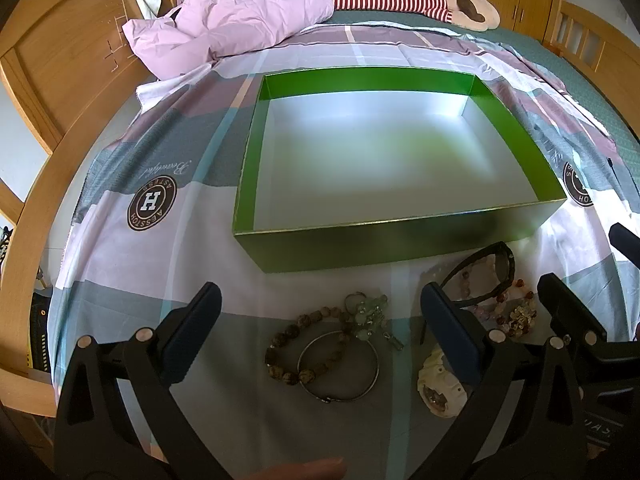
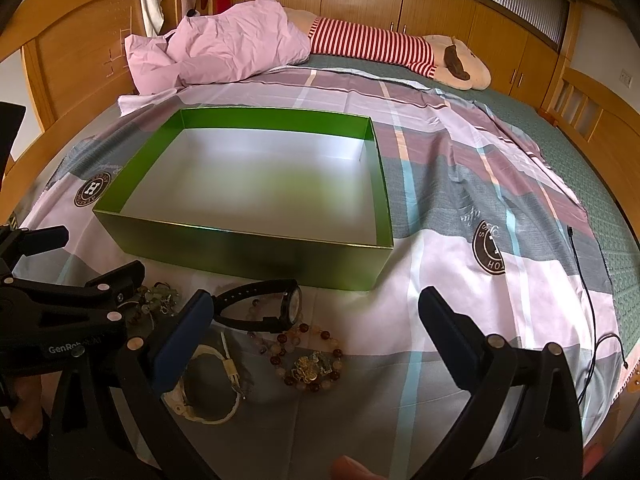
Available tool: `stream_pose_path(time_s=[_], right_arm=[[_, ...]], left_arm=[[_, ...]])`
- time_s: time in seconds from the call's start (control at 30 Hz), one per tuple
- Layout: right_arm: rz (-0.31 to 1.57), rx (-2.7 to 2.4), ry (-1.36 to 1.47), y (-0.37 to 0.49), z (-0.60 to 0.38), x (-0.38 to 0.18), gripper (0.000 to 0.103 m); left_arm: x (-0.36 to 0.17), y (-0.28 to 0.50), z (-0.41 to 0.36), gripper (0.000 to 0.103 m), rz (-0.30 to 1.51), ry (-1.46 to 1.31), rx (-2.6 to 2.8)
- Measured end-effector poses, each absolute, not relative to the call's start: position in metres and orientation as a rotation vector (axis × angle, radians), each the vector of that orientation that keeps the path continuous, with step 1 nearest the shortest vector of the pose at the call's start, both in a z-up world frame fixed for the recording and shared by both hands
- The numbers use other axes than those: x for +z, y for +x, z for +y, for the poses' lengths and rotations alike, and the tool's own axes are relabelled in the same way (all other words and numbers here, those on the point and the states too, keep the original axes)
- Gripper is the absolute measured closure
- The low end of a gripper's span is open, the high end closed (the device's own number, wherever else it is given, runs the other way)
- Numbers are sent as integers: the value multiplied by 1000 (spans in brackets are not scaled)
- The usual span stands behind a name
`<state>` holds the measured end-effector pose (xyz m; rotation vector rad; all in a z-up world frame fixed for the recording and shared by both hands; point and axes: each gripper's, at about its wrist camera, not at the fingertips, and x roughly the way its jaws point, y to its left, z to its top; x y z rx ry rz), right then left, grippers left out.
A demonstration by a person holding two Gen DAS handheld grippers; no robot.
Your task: Organize jewelry
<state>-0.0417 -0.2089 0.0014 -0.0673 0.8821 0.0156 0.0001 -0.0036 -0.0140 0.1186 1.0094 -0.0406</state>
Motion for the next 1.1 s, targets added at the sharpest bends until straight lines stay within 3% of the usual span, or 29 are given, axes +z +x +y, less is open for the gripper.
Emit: stream_pose_path(time_s=[1.1], right_arm=[[892,10,-69,-42,-212,-2,2]], left_arm=[[-17,0,-3,4,1017,126,-40]])
